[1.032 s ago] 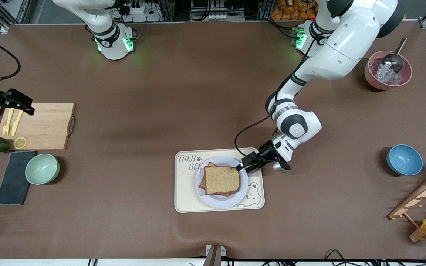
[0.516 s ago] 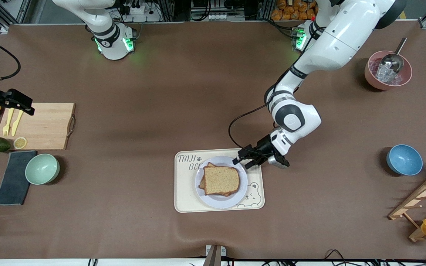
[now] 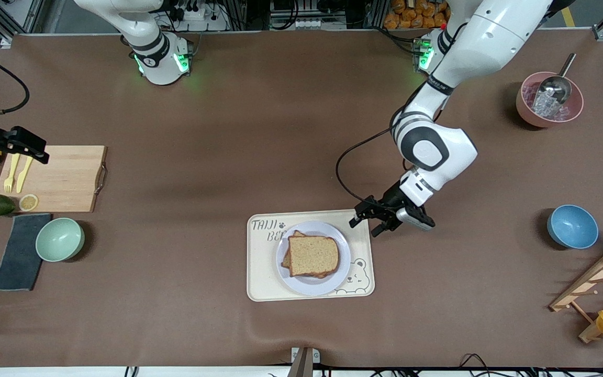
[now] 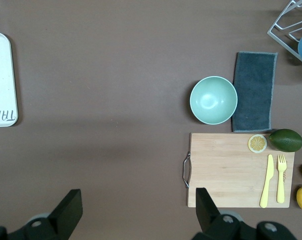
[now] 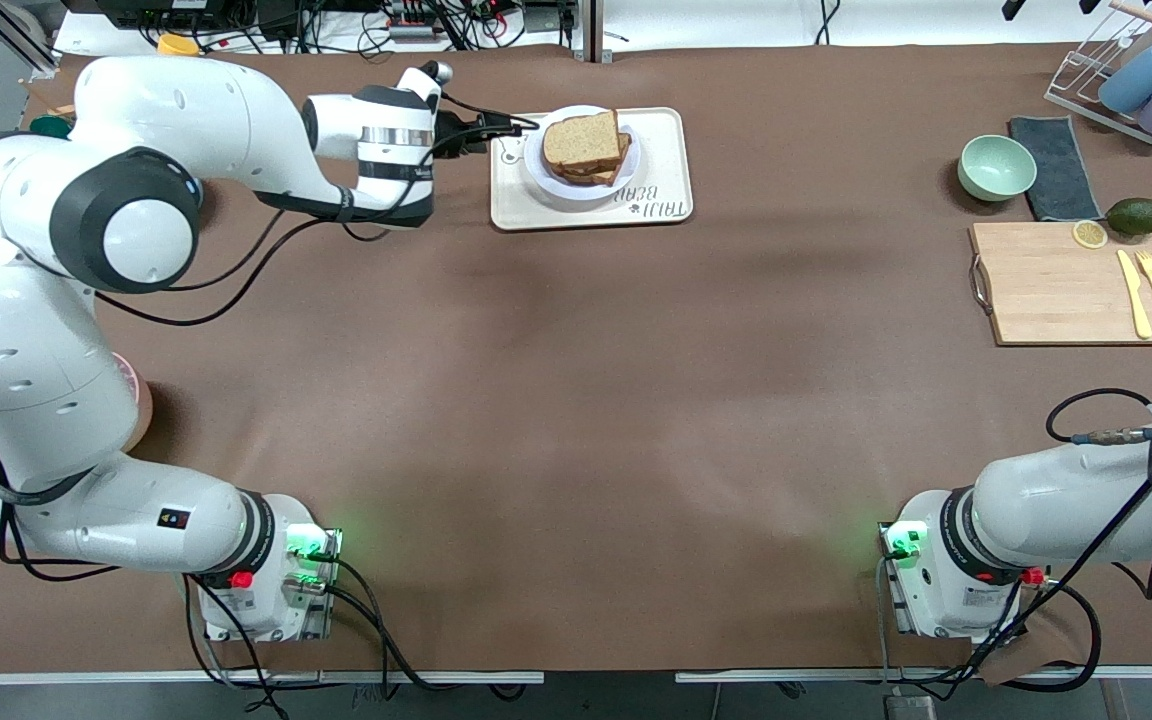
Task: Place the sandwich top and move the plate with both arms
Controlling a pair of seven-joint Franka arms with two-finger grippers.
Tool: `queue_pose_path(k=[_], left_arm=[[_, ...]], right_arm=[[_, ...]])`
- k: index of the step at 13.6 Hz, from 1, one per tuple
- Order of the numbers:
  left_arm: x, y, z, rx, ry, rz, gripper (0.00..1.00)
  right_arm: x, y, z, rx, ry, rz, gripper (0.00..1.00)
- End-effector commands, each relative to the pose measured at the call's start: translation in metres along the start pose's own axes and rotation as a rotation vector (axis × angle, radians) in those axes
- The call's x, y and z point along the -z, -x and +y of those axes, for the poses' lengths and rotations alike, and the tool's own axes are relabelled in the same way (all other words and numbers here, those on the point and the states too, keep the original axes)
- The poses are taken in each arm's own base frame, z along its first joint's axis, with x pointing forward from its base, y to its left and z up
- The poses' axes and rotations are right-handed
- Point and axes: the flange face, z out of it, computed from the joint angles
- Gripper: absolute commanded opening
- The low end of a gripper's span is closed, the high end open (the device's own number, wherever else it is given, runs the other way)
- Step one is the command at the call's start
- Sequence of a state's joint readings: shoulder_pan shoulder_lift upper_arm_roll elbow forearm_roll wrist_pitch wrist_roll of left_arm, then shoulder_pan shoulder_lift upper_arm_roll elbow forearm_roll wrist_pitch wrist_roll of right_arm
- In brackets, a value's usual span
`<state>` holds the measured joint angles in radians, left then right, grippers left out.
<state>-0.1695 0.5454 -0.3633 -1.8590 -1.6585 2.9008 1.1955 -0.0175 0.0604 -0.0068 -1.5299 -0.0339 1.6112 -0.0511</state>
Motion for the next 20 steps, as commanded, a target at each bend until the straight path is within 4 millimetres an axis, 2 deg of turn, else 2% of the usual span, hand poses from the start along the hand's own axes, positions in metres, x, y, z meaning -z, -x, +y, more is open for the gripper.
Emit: queue_pose_path(k=[1,2,4,6,8,11,12,17,19,20], left_arm=[[0.01,-0.027,-0.016,-0.108,0.052,-0.033,1.0],[0.015,-0.045,-0.018,-0.137,0.099,-0.039,1.0],[0.019,-0.06,-0.015,-0.156,0.116,-0.05,1.0],[0.012,-0.098,0.001,-0.242,0.154,-0.088,1.0],[0.018,-0.13,0.028,-0.227,0.1,-0.142,1.0],[0.035,-0.145,0.051,-0.3,-0.038,-0.23,1.0],[0.042,-0.148,0.052,-0.31,-0.066,-0.263,1.0],[0.107,-0.166,0.08,-0.319,-0.259,-0.405,1.0],[0.147,-0.173,0.099,-0.263,-0.364,-0.422,1.0],[0.164,-0.17,0.108,-0.242,-0.43,-0.459,1.0]], right_arm=[[0.0,-0.001,0.001,-0.011,0.009,0.0,1.0],[0.0,-0.001,0.001,-0.011,0.009,-0.001,1.0],[0.0,-0.001,0.0,-0.008,0.008,0.0,1.0],[0.0,-0.001,-0.001,-0.007,0.009,0.0,1.0],[0.0,-0.001,-0.001,-0.007,0.008,0.0,1.0],[0.0,-0.001,-0.001,-0.007,0.008,0.0,1.0],[0.0,-0.001,0.0,-0.01,0.009,0.0,1.0],[-0.003,-0.002,0.0,-0.009,0.008,-0.007,1.0],[-0.003,-0.002,-0.001,-0.008,0.008,-0.007,1.0],[-0.003,-0.002,-0.001,-0.008,0.008,-0.007,1.0]])
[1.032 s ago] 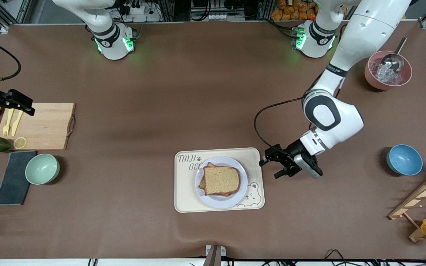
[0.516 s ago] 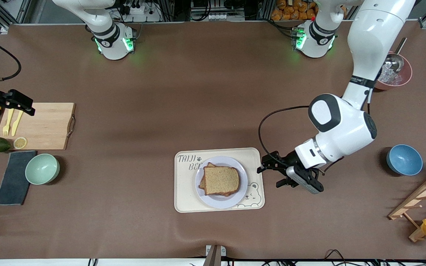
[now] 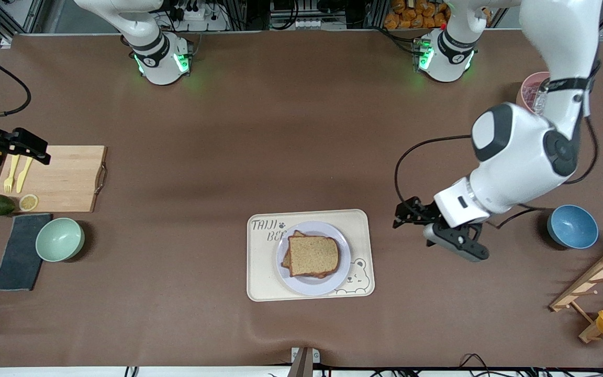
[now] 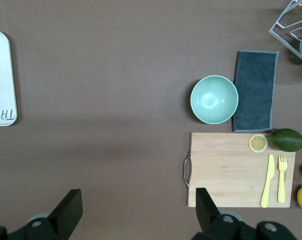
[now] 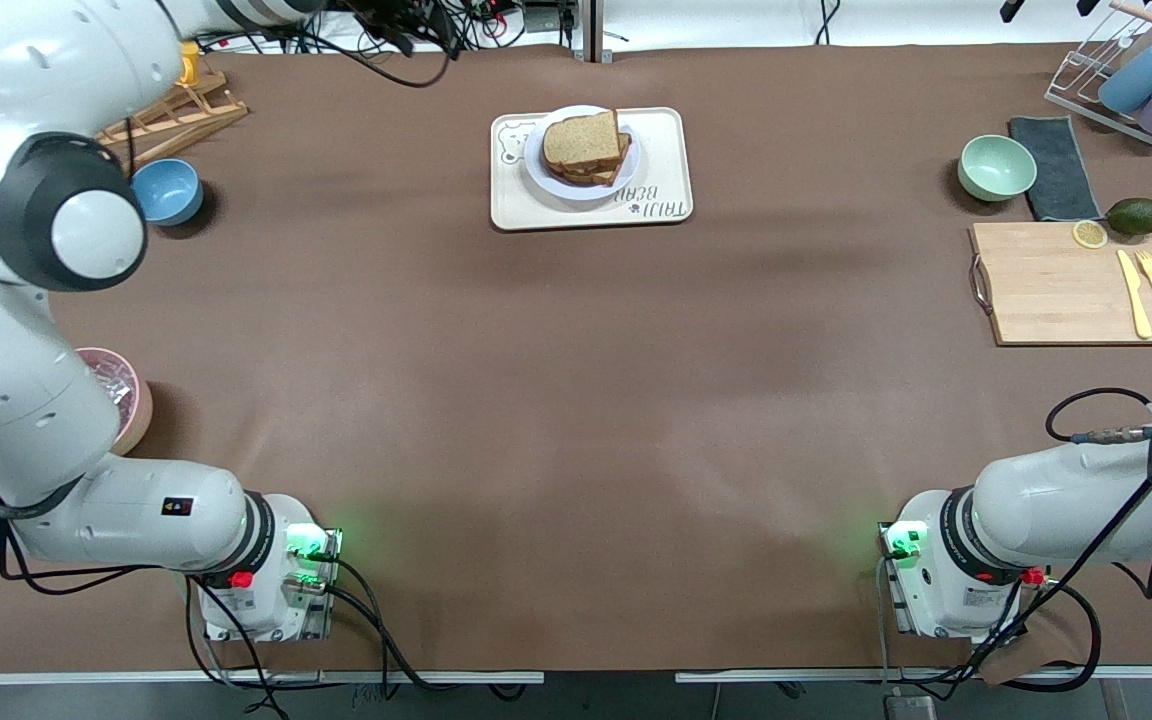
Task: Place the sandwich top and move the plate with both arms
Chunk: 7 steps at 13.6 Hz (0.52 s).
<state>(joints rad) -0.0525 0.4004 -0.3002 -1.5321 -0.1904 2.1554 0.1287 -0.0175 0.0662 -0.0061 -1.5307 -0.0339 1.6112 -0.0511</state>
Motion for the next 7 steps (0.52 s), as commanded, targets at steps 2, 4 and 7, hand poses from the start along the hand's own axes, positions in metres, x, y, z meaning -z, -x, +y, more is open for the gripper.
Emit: queue_pose_path(k=[2,4,7], left_arm=[[0.07,0.034,0.016,0.069,-0.173,-0.149,1.0],[0.114,0.045,-0.005,0.086,-0.242,-0.147,1.0],[0.158,0.062,-0.016,0.09,-0.365,-0.186,1.0]], right_arm=[[0.0,-0.001,-0.001,-0.009,0.008,-0.004,1.0],[-0.001,-0.001,-0.001,-0.009,0.007,-0.004,1.0],[-0.001,-0.001,-0.001,-0.009,0.007,-0.005,1.0]])
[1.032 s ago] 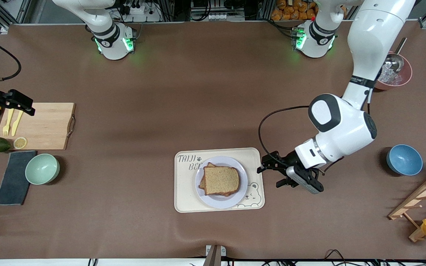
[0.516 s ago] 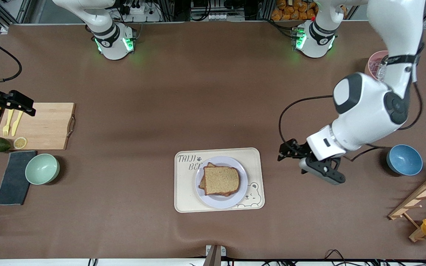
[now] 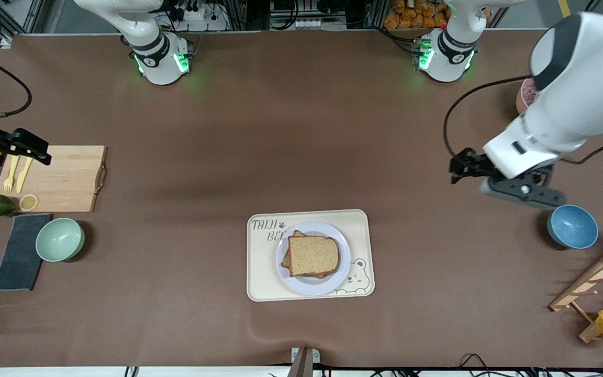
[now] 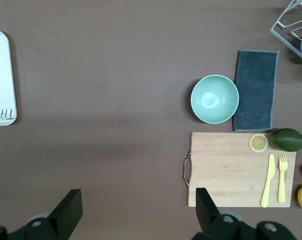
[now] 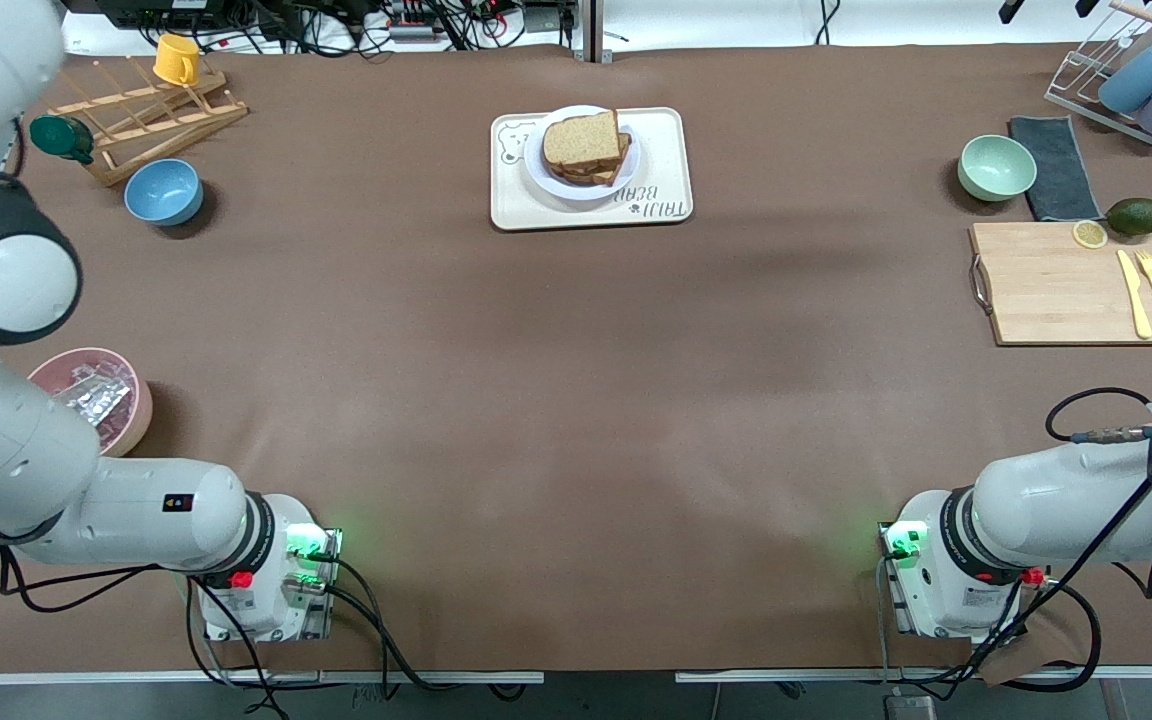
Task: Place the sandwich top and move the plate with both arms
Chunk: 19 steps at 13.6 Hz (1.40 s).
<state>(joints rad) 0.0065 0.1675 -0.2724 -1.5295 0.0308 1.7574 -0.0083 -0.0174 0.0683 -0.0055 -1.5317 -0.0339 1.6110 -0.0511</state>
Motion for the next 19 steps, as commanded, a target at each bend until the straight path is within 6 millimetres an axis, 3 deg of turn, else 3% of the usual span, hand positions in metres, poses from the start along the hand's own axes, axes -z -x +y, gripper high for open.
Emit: queue_pose_path(k=[1,2,3,6,8,13,15,19], left_arm=[[0.034,0.021,-0.016,0.001,-0.165,-0.012,1.0],[0.044,0.025,-0.02,0.01,-0.172,-0.015,1.0],[0.052,0.032,-0.036,0.048,-0.166,-0.031,1.0],[0.062,0.05,-0.063,0.127,-0.102,-0.075,1.0],[0.071,0.059,-0.065,0.143,-0.097,-0.086,1.0],[0.075,0.061,-0.068,0.142,-0.097,-0.088,1.0],[0.096,0.076,-0.077,0.181,-0.098,-0.058,1.0],[0.104,0.103,-0.093,0.233,-0.062,-0.052,1.0]], right_arm=[[0.0,0.0,-0.001,-0.01,0.007,-0.002,1.0],[0.001,0.0,-0.002,-0.008,0.007,-0.002,1.0],[0.0,0.001,-0.002,-0.008,0.007,-0.005,1.0],[-0.001,0.002,-0.003,-0.006,0.007,-0.006,1.0],[-0.002,0.002,-0.002,-0.008,0.007,-0.007,1.0],[-0.002,0.002,-0.002,-0.008,0.007,-0.007,1.0],[-0.002,0.002,-0.002,-0.008,0.007,-0.005,1.0],[-0.003,0.001,-0.002,-0.008,0.007,-0.008,1.0]])
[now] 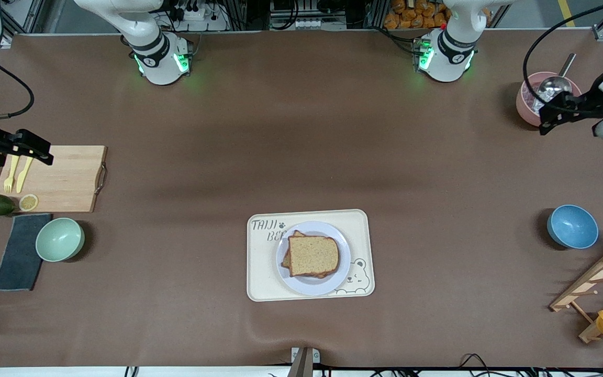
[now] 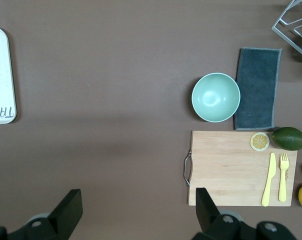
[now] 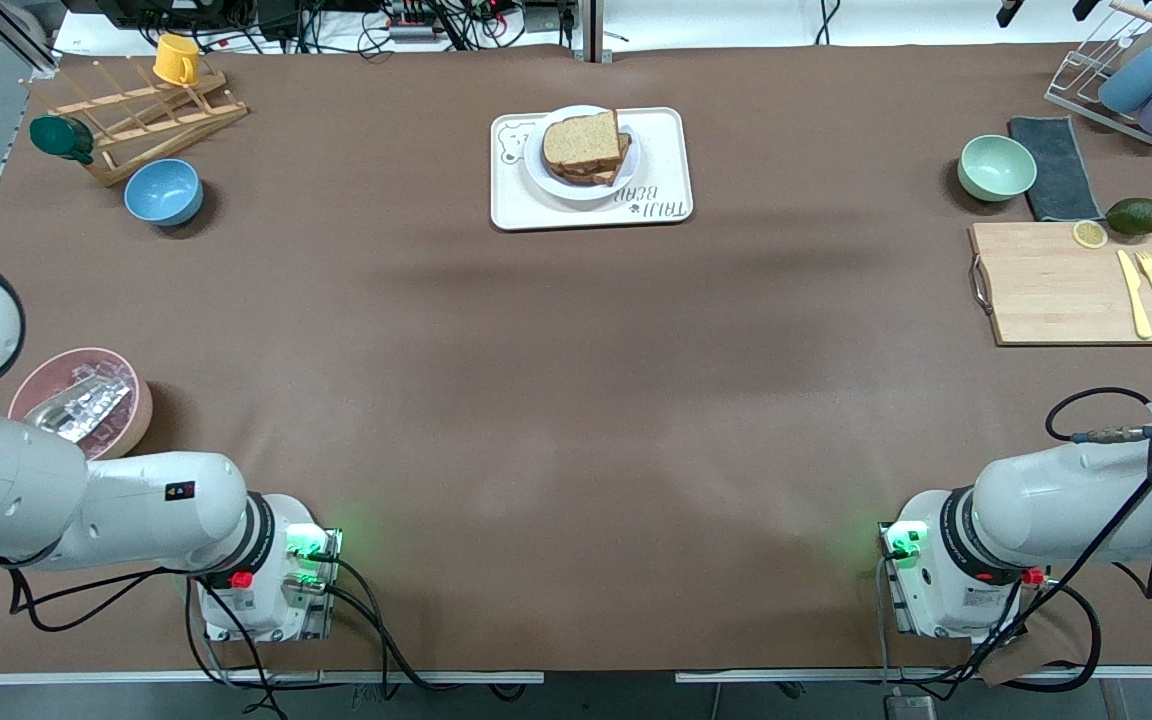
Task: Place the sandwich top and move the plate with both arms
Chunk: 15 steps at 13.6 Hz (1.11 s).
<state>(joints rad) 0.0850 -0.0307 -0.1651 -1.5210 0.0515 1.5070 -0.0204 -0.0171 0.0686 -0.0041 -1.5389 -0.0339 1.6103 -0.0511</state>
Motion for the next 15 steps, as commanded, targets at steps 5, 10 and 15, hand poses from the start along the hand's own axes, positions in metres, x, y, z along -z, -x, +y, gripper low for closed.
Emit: queue_pose_path(k=[5,10,15], left_arm=[[0.002,0.017,-0.022,0.039,0.005,-0.005,1.0],[0.009,0.011,-0.037,0.065,0.001,0.003,1.0],[0.002,0.004,-0.028,0.053,0.022,-0.01,1.0]], right_arm=[[0.0,0.001,0.0,-0.011,0.007,0.0,1.0],[0.0,0.001,-0.001,-0.01,0.007,-0.001,1.0],[-0.001,0.0,0.001,-0.013,0.007,-0.002,1.0]])
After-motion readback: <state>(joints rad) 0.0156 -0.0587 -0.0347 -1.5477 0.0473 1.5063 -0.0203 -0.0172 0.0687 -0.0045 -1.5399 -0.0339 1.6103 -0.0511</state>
